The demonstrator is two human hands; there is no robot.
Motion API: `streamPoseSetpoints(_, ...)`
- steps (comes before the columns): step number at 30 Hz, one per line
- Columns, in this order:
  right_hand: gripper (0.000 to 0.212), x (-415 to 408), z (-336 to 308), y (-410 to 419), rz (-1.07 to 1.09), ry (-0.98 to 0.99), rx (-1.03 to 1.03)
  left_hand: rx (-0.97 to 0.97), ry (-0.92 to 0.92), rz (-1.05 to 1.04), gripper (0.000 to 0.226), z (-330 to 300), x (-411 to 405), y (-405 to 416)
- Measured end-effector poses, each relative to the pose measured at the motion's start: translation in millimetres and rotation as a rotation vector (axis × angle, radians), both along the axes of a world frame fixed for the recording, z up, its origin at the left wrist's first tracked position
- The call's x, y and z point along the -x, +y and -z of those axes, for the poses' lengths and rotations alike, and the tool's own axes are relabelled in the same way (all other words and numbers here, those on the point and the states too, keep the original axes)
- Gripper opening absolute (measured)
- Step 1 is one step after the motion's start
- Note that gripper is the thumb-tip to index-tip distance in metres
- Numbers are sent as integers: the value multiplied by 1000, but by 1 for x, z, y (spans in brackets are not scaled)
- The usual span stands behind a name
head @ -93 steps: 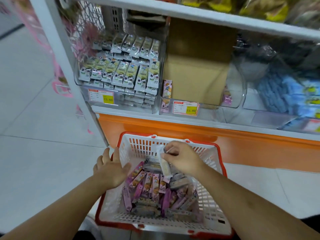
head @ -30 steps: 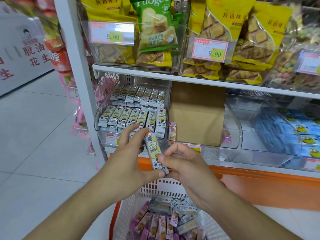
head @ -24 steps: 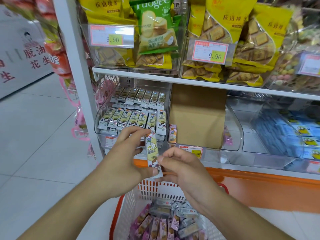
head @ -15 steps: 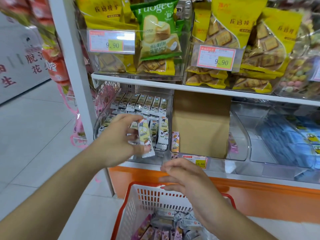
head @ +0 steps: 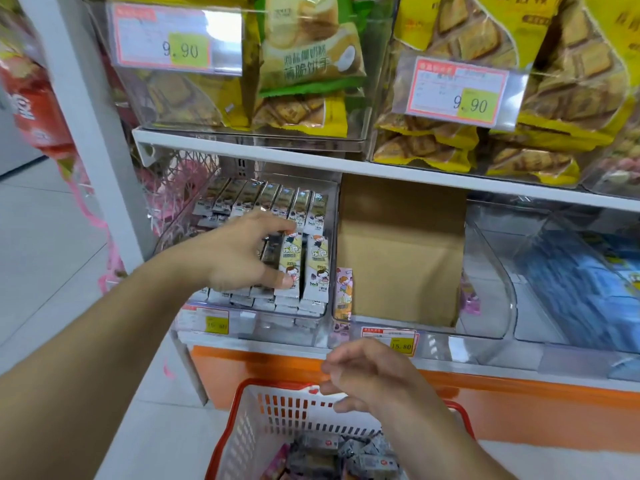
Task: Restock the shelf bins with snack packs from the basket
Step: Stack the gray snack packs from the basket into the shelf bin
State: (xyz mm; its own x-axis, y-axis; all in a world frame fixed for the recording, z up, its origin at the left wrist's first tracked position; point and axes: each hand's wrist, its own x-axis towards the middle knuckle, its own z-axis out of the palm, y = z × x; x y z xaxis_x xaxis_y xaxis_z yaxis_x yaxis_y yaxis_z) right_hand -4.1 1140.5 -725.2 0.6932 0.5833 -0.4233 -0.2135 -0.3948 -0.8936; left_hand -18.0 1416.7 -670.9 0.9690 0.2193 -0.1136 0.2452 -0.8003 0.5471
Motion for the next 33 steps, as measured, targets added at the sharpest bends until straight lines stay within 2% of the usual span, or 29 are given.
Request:
streamPoseSetpoints(2, 7, 0, 0, 2, -13, -16, 25, 49, 6, 2, 92, 1, 0, 0)
streamPoseSetpoints(5, 20, 0, 1, 3, -20, -25, 46, 103, -6, -12, 93, 2, 1, -1)
streamPoseSetpoints(14, 32, 6, -5, -8, -40, -66, 31, 139, -79, -41, 92, -1, 21, -9)
streamPoseSetpoints(17, 12, 5, -7, -15, -43, -70, 6, 255, -179, -124, 76, -1, 38, -21)
streamPoseSetpoints(19, 7, 4, -6, -19, -43, -78, 13, 278, -262, -166, 62, 2, 53, -34)
streamPoseSetpoints(22, 9, 1, -1, -25, -24, -96, 23, 254, -353, -201, 41, 10, 74, -53)
streamPoseSetpoints(25, 21, -7, 16, -34, 2, -81, 39, 292, -400, -292, 20, 27, 93, -74)
streamPoseSetpoints(27, 21, -12, 34, -43, 7, -65, 90, 260, -347, -317, 14, 51, 105, -88)
streamPoseSetpoints(29, 22, -16, 54, -53, -8, -63, 171, 150, -216, -300, 21, 89, 118, -97)
streamPoseSetpoints(31, 21, -19, 76, -64, -33, -67, 250, 51, -32, -279, 45, 130, 131, -104)
streamPoseSetpoints(33, 20, -24, 101, -72, -45, -73, 322, 40, 109, -297, 68, 171, 145, -109)
